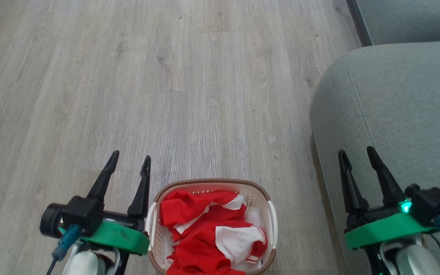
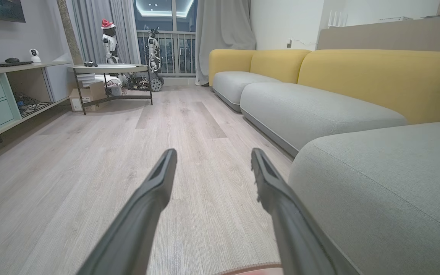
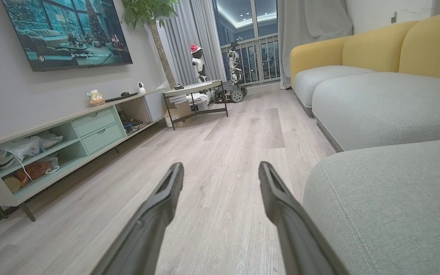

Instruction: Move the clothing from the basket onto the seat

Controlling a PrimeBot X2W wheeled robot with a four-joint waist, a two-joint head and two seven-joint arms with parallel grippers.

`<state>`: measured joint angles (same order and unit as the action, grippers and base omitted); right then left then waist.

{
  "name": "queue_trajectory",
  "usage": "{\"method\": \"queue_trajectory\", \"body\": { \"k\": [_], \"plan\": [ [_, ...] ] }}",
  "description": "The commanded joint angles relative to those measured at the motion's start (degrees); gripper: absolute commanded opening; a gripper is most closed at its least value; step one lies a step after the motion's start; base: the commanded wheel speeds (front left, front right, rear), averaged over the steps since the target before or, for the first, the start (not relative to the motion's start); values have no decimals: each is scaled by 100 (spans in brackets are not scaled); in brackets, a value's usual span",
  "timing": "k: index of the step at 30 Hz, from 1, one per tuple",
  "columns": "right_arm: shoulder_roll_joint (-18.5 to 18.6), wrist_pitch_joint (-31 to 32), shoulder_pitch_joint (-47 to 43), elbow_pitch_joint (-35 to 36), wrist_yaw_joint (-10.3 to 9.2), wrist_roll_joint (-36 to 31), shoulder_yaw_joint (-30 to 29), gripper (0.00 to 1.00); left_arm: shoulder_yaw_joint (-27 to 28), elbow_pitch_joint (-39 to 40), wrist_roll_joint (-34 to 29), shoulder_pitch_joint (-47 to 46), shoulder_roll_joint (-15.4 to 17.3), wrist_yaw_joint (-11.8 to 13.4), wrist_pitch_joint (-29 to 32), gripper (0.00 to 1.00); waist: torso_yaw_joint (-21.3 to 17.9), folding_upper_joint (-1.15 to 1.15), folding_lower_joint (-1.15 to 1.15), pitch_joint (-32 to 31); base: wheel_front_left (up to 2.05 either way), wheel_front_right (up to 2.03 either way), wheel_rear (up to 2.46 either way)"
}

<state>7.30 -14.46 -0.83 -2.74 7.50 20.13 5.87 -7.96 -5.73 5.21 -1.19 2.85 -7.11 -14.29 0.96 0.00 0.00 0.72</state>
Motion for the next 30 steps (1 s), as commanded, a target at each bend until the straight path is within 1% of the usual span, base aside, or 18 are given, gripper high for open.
{"method": "queue_trajectory", "body": {
  "k": [1, 18, 30],
  "plan": [
    [66, -53, 76, 177, -1, -53, 113, 100, 190, 199, -27, -339, 55, -11, -71, 100, -3, 0, 0, -1, 0, 0, 0],
    [52, -54, 143, 179, -1, -42, 88, 100, 216, 193, -13, -388, 40, -20, -71, 100, -111, 0, 0, 121, 0, 0, 0],
    [37, -54, 359, 247, -1, -72, -24, 100, 177, 48, 58, -601, 40, -28, -71, 100, -332, 0, 0, 592, 0, 0, 0]
  ]
}}
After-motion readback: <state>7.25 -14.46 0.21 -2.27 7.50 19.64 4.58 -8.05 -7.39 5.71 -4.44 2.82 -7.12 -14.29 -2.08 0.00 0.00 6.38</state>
